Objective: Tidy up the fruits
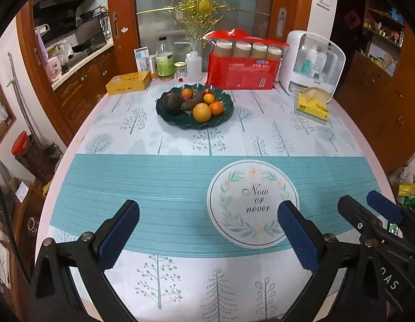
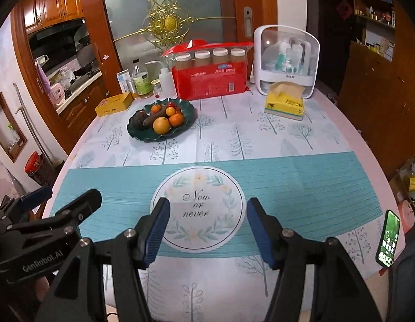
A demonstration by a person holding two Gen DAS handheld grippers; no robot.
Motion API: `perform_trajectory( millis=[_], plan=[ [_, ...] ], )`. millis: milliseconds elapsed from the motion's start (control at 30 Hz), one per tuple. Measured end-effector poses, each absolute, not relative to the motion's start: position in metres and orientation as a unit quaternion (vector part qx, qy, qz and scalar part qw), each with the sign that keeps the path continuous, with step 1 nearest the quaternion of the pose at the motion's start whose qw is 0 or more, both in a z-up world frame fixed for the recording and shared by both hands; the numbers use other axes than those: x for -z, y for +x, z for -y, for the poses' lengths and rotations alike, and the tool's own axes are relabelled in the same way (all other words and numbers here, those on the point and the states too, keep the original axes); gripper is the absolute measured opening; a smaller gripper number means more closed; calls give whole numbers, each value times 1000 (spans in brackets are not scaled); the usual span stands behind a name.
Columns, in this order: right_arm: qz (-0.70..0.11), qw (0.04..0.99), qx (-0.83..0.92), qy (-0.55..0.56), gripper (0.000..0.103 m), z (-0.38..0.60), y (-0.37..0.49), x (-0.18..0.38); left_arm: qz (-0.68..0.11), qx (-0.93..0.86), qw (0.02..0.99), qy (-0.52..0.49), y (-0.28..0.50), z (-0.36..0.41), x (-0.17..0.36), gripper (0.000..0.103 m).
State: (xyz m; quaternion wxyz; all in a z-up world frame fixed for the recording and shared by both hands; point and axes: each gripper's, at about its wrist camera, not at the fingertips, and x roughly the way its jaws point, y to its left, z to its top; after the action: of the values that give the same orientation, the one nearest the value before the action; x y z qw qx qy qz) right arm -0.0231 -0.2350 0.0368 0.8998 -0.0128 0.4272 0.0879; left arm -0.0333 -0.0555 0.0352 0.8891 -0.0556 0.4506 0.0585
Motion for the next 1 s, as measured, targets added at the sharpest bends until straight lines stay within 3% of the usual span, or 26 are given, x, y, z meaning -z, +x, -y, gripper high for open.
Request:
perform_trajectory(
  millis=[1000],
  plan=[
    [-450, 883, -132, -17, 60, 248, -13, -12, -478, -93, 872, -56, -36, 71, -8, 102]
  ],
)
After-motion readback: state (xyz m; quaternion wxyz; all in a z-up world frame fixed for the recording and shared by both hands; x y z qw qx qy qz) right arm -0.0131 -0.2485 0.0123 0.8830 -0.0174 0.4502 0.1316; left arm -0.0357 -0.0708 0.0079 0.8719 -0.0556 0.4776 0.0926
